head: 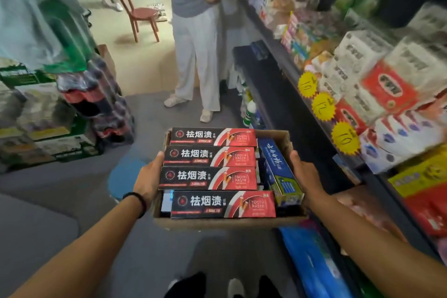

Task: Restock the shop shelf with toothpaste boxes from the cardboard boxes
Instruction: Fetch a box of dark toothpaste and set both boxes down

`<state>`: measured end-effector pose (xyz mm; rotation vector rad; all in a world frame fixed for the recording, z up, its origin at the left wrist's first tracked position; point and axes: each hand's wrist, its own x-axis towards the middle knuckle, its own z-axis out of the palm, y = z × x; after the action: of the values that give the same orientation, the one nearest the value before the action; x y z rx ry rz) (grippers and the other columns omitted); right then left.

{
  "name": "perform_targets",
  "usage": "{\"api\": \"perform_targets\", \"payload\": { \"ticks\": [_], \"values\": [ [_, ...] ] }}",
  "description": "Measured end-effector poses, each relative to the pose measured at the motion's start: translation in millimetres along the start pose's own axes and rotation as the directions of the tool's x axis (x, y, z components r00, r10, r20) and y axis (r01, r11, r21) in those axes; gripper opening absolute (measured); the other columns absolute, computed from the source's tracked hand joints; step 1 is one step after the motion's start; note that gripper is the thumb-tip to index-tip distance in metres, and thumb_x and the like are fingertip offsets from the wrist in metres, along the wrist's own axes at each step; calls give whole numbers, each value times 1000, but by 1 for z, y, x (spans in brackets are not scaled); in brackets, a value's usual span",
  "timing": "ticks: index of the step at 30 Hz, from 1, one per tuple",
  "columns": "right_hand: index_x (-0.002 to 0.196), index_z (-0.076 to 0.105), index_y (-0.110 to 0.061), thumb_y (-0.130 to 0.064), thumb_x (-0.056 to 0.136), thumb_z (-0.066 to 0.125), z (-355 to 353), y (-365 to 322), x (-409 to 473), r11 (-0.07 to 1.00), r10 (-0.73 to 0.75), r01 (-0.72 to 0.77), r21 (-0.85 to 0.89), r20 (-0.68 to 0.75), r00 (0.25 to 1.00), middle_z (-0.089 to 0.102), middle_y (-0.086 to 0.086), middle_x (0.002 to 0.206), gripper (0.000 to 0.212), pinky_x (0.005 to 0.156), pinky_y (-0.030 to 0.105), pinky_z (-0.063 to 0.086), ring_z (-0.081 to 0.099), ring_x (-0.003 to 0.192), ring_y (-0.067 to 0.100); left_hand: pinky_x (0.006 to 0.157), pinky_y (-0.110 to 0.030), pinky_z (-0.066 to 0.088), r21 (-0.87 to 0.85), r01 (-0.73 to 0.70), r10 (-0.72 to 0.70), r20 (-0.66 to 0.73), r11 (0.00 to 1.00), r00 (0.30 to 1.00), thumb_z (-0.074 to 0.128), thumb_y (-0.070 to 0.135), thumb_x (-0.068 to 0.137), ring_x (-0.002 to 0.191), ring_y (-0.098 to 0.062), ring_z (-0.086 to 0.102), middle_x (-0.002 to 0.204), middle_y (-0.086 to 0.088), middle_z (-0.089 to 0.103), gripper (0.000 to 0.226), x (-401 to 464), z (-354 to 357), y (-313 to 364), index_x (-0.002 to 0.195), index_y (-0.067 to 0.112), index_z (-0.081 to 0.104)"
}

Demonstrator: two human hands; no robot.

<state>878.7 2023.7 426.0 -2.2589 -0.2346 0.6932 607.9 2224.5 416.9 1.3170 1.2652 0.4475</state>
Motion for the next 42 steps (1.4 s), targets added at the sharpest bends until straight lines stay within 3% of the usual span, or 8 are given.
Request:
{"api": "perform_targets", "payload": {
  "ticks": [14,19,26,29,33,37,40,42],
  "values": [
    [115,65,-6,-51,97,40,139,-77,133,902,329,-222,371,-254,910,63,14,116,55,99,44,42,58,110,32,74,-37,53,225,-51,-27,331,973,943,41,51,95,71,-25,68,88,-15,72,49,321,22,96,93,10,68],
    [75,62,-21,-46,100,37,173,-71,194,882,386,-251,398,-308,870,63,6,92,44,85,37,43,60,94,27,69,-35,52,304,-19,-119,429,952,895,40,55,94,69,-26,69,88,-17,72,55,415,71,97,98,8,68],
    [65,57,-19,-43,101,36,234,-66,269,784,544,-347,515,-303,782,63,9,83,48,79,33,41,57,78,23,88,-48,52,356,23,-215,511,934,832,44,59,90,73,-32,68,81,-15,73,52,545,128,82,88,13,70],
    [77,64,-18,-46,99,39,266,-64,299,740,570,-353,573,-254,781,65,3,79,44,78,33,46,63,75,19,84,-45,53,408,2,-232,516,913,825,44,61,89,72,-30,68,77,-12,74,54,589,142,78,90,14,69],
    [99,68,-9,-55,95,43,317,-61,345,669,653,-381,638,-260,712,70,15,102,53,88,44,52,66,92,31,66,-30,51,432,-29,-243,561,901,792,47,58,88,61,-18,69,71,-4,74,50,649,163,70,92,12,68],
    [81,61,-16,-47,98,43,367,-62,398,602,725,-393,695,-270,633,65,13,101,39,89,36,45,60,95,30,90,-58,50,471,68,-365,577,880,731,62,79,62,87,-36,69,102,-21,70,82,740,182,45,106,10,68],
    [71,59,-18,-42,100,42,414,-62,435,538,760,-352,766,-260,596,66,3,81,41,64,19,45,60,71,16,61,-26,57,500,-53,-330,644,864,690,54,49,90,50,-13,67,64,-10,72,49,792,213,34,82,2,67],
    [81,64,-16,-44,98,43,451,-51,458,491,772,-317,812,-237,590,70,2,80,39,59,21,48,65,70,13,59,-29,52,554,-108,-335,635,826,697,47,35,97,37,-10,59,47,-1,64,40,809,230,31,72,9,64]
  ]
}}
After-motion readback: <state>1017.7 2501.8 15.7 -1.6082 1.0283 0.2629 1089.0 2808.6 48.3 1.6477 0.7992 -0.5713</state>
